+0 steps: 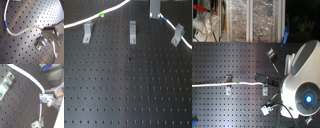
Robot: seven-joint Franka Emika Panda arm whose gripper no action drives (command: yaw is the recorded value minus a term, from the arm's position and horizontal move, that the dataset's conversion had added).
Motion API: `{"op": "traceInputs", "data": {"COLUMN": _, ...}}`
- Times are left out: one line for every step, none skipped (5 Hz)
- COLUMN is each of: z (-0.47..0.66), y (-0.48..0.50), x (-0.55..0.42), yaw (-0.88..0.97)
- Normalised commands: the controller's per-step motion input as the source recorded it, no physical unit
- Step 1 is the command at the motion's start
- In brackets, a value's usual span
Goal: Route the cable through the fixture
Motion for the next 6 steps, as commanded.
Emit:
{"op": "traceInputs", "data": {"z": 0.0, "y": -0.007, "x": -0.206, "yaw": 0.15}}
{"op": "traceInputs", "data": {"z": 0.58, "y": 0.589, "x": -0.338, "yaw": 0.0}}
{"op": "traceInputs", "data": {"z": 0.34, "y": 0.481, "x": 0.085, "yaw": 0.21}}
{"op": "traceInputs", "data": {"z": 0.18, "y": 0.317, "x": 0.068, "yaw": 0.22}}
{"op": "traceInputs", "data": {"z": 0.28, "y": -0.001, "x": -0.003, "yaw": -0.17}}
{"op": "traceInputs", "data": {"z": 0.31, "y": 0.032, "x": -0.282, "yaw": -0.57}}
